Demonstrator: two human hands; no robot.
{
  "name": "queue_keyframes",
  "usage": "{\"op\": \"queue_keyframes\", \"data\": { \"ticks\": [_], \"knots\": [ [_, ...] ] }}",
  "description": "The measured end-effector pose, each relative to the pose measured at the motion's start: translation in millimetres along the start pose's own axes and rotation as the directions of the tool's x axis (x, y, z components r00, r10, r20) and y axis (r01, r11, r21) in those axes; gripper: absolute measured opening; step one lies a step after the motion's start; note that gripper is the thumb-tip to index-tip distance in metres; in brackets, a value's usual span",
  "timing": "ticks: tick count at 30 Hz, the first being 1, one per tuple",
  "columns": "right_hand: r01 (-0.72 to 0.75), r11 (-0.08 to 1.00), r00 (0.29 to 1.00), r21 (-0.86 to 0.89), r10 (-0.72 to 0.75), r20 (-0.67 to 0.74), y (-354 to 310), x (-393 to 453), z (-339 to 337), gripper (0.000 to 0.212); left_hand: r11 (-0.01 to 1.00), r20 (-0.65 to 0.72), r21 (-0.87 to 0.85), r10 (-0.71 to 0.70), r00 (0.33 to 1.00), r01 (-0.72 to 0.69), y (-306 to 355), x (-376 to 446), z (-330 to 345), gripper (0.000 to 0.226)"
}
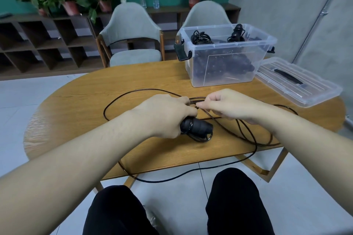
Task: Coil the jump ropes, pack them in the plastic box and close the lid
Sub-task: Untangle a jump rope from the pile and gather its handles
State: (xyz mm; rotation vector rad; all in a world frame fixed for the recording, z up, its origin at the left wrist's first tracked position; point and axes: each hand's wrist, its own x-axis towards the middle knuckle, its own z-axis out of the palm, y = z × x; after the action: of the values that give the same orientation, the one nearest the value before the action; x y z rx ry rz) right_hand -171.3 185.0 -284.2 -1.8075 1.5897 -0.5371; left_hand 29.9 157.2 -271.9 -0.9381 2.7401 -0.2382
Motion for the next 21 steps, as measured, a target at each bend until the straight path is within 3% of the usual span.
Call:
{"op": "queue_keyframes", "data": {
  "ticks": [3, 6, 10, 12, 15, 18, 19, 21],
  "knots": [
    [-0.017, 0.998, 0.998, 0.057, 0.020, -0.055, -10.0, 1.1, 0.2, 0.041, 0.990, -0.089, 0.012, -0.138, 0.986, 0.140, 4.7, 1.5, -0.2, 0.031],
    [-0.007, 0.988, 0.996, 0.152, 0.021, -0.090, -16.7, -1.9, 2.6, 0.042, 0.903, -0.083, -0.284, -0.359, 0.930, 0.323, -5.0, 7.6, 7.1, 0.040],
    [0.079, 0.996, 0.989, 0.048, -0.072, -0.133, -25.5, -7.7, 15.5, 0.041, 0.770, -0.097, -0.536, -0.464, 0.880, 0.347, -14.8, 13.2, 9.7, 0.063],
    [0.120, 0.992, 0.984, 0.040, -0.113, -0.138, -26.3, -9.2, 24.2, 0.041, 0.688, -0.065, -0.648, -0.477, 0.876, 0.326, -20.3, 17.1, 7.2, 0.060],
    [0.169, 0.986, 0.981, -0.008, -0.169, -0.092, -23.0, -13.1, 36.0, 0.040, 0.376, -0.015, -0.900, -0.531, 0.847, 0.220, -30.6, 18.6, 6.2, 0.041],
    [0.208, 0.976, 0.976, -0.071, -0.211, -0.049, -8.6, -14.0, 39.4, 0.042, -0.163, 0.128, -0.985, -0.459, 0.879, 0.059, -33.8, 12.0, 10.5, 0.042],
    [0.208, 0.975, 0.977, -0.079, -0.211, -0.039, -2.5, -13.8, 39.0, 0.044, -0.290, 0.143, -0.957, -0.419, 0.897, 0.018, -34.6, 10.5, 13.2, 0.049],
    [0.211, 0.974, 0.977, -0.083, -0.213, -0.023, 8.6, -13.4, 39.6, 0.048, -0.371, 0.108, -0.928, -0.348, 0.931, -0.031, -35.6, 8.7, 17.3, 0.063]
  ]
}}
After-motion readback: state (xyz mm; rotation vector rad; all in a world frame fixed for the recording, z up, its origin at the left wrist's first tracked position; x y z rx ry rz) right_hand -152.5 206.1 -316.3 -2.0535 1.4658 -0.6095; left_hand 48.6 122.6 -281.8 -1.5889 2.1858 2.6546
